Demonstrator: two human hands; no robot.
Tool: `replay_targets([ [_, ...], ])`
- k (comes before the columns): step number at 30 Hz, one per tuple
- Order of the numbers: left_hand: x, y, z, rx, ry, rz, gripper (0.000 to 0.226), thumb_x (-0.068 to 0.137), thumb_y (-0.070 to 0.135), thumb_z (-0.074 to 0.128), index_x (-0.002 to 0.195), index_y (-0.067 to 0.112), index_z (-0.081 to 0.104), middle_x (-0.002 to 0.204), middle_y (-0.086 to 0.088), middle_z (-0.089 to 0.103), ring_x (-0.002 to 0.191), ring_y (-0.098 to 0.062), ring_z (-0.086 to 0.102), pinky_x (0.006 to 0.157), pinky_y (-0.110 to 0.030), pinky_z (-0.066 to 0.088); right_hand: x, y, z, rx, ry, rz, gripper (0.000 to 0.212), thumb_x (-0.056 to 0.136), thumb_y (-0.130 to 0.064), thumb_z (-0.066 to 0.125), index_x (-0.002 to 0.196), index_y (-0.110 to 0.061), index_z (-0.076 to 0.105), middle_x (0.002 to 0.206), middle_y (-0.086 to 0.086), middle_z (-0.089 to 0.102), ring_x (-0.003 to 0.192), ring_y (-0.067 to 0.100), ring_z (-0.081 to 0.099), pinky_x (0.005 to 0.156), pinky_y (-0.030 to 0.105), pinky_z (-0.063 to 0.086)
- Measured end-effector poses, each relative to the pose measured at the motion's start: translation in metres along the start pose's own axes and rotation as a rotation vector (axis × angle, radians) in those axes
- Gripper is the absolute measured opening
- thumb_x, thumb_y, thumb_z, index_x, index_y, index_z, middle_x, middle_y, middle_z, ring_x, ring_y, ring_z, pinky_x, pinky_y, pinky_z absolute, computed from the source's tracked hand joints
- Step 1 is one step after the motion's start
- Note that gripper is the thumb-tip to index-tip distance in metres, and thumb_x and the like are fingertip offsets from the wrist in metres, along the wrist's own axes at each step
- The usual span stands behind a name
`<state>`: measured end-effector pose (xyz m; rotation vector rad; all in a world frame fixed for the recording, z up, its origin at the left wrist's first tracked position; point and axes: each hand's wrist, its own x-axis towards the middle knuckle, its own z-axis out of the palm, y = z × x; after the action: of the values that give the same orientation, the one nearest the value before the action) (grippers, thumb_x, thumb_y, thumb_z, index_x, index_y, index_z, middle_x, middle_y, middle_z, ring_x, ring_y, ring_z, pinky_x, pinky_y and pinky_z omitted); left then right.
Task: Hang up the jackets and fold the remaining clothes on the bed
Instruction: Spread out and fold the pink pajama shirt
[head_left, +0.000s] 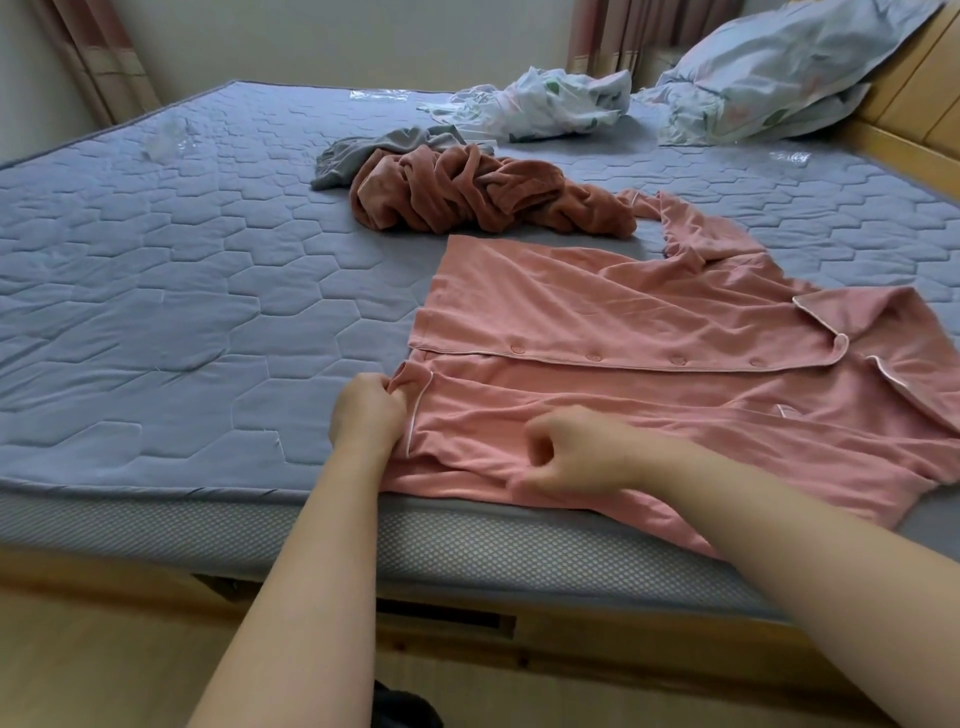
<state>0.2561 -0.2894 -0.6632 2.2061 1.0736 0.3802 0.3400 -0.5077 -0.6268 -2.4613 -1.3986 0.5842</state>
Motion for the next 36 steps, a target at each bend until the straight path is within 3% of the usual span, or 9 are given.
replay_targets([
  [5,0.004,-0.011,-0.002,0.131,0.014,-0.027,0.046,0.092,0.046,0.056,0.065,0.008,0.056,0.094,-0.025,0.066,0.090,-0.040,0.059,0.067,-0.033,0.036,-0.011,0.006,0.002,-0.073,-0.191,0.024,0.029,0.090,-0.036,0.060,0.065,-0.021,0.055,0.070,-0.006,0.057,0.064,0.010,0.049,0.065,0.030,0.042],
  [7,-0.002,-0.004,0.000,0.269,0.152,0.056,0.034,0.092,0.039,0.057,0.085,0.007,0.064,0.100,-0.020,0.065,0.096,-0.039,0.059,0.070,-0.037,0.039,-0.008,0.010,0.001,-0.035,-0.052,0.013,0.030,0.095,-0.036,0.053,0.070,-0.021,0.057,0.080,-0.004,0.060,0.073,0.013,0.053,0.073,0.033,0.046],
  [11,-0.027,0.037,0.019,0.292,0.375,0.748,0.015,0.080,0.013,0.056,0.086,0.010,0.069,0.088,-0.009,0.066,0.086,-0.033,0.057,0.069,-0.039,0.047,-0.009,0.018,0.013,0.001,0.349,-0.040,0.025,0.099,-0.025,0.044,0.108,-0.014,0.065,0.114,0.001,0.060,0.109,0.018,0.050,0.099,0.032,0.037],
  [14,-0.041,0.054,0.045,0.339,0.026,0.890,0.033,0.086,0.022,0.045,0.108,0.014,0.069,0.109,-0.008,0.068,0.106,-0.034,0.058,0.089,-0.045,0.049,-0.017,0.036,0.023,-0.192,0.225,0.089,0.044,0.101,-0.034,0.036,0.142,-0.019,0.042,0.152,0.003,0.034,0.140,0.020,0.026,0.116,0.033,0.015],
  [17,-0.044,0.050,0.068,0.614,-0.436,0.638,0.054,0.100,0.049,0.026,0.150,0.028,0.026,0.158,0.000,0.023,0.145,-0.025,0.017,0.116,-0.050,0.015,-0.037,0.072,0.019,-0.253,0.106,0.282,0.054,0.102,-0.046,0.026,0.152,-0.028,0.018,0.161,-0.002,0.010,0.147,0.015,0.006,0.119,0.041,0.003],
  [19,-0.043,0.055,0.074,0.680,-0.447,0.527,0.063,0.097,0.058,0.019,0.153,0.030,0.010,0.161,0.002,0.004,0.148,-0.025,-0.002,0.115,-0.055,0.002,-0.057,0.101,0.015,-0.279,0.102,0.408,0.058,0.101,-0.051,0.022,0.153,-0.028,0.013,0.161,-0.003,0.006,0.148,0.014,0.003,0.119,0.045,0.000],
  [24,-0.058,0.096,0.102,0.670,-0.399,0.548,0.066,0.096,0.061,0.017,0.153,0.031,0.004,0.161,-0.001,-0.006,0.147,-0.027,-0.014,0.113,-0.060,-0.001,-0.115,0.150,0.004,-0.276,0.220,0.604,0.057,0.101,-0.047,0.027,0.152,-0.022,0.017,0.160,0.000,0.012,0.147,0.018,0.007,0.117,0.047,0.003],
  [29,-0.096,0.143,0.147,0.574,-0.526,0.808,0.063,0.098,0.057,0.020,0.153,0.030,0.008,0.162,-0.001,-0.001,0.148,-0.025,-0.008,0.114,-0.057,-0.002,-0.147,0.187,-0.023,-0.125,0.514,0.773,0.037,0.098,-0.026,0.041,0.128,-0.008,0.054,0.132,0.016,0.055,0.124,0.033,0.046,0.105,0.043,0.033],
  [36,-0.107,0.178,0.177,0.368,-0.237,0.816,0.030,0.092,0.038,0.052,0.109,0.015,0.060,0.120,-0.006,0.057,0.120,-0.029,0.042,0.096,-0.041,0.034,-0.183,0.211,-0.052,0.146,0.414,0.878,0.017,0.088,-0.017,0.060,0.071,-0.018,0.063,0.074,0.002,0.063,0.082,0.018,0.058,0.063,0.023,0.037],
])
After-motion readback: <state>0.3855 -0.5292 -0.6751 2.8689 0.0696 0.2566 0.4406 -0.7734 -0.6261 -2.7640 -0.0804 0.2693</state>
